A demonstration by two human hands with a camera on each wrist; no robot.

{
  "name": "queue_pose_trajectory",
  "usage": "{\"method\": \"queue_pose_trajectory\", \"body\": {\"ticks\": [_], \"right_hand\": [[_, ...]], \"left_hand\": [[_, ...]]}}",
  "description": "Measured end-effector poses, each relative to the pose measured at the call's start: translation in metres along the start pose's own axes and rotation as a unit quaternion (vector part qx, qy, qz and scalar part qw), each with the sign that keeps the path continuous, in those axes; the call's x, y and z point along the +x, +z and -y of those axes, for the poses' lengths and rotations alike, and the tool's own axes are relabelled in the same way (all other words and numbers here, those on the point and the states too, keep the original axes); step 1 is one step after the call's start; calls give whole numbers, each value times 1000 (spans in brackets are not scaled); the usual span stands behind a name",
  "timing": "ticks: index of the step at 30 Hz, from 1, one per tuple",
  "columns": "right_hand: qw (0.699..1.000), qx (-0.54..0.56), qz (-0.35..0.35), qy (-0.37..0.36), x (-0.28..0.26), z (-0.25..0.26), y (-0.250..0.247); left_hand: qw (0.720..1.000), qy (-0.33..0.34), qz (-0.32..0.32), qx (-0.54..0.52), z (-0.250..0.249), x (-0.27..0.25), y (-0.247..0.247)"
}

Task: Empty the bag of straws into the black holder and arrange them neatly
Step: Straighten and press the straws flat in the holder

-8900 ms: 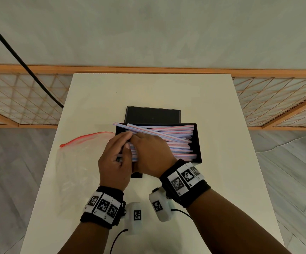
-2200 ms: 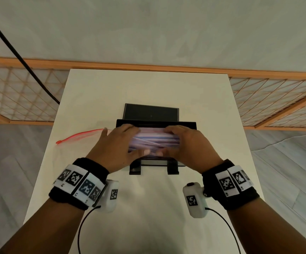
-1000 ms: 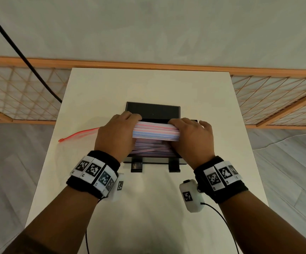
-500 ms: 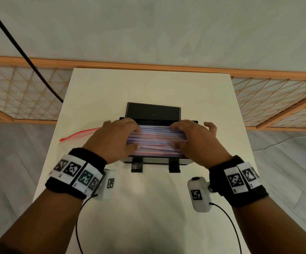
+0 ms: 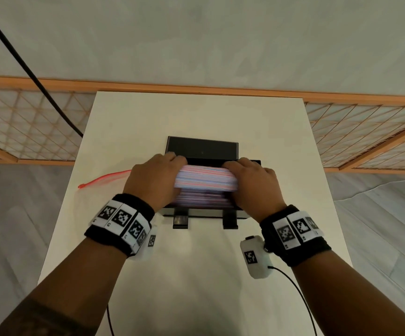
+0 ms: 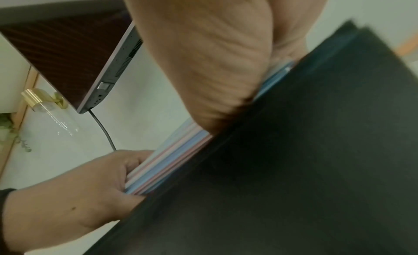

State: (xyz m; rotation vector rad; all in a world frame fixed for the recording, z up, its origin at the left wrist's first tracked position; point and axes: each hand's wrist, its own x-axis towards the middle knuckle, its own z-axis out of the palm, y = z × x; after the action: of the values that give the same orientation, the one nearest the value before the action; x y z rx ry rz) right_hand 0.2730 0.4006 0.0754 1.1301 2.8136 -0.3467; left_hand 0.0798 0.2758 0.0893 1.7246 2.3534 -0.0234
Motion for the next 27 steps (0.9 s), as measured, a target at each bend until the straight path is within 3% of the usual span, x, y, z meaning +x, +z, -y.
{"method": "queue_pose_trajectory", "body": {"ticks": [3, 6, 10, 14, 27], "right_hand": [[998, 43, -36, -6, -12, 0, 6], [997, 69, -34, -2, -28, 0, 4], [999, 38, -2, -1, -47, 8, 8], [1000, 2, 12, -2, -53, 11, 20], [999, 15, -11, 42, -46, 8, 19]], "left_hand": [[997, -6, -40, -65, 0, -10, 5], [993, 4, -3, -120, 0, -24, 12], [997, -5, 67, -41, -5, -39, 21], [995, -17, 99, -8, -15, -43, 27], [997, -45, 66, 12, -17, -36, 24]]}}
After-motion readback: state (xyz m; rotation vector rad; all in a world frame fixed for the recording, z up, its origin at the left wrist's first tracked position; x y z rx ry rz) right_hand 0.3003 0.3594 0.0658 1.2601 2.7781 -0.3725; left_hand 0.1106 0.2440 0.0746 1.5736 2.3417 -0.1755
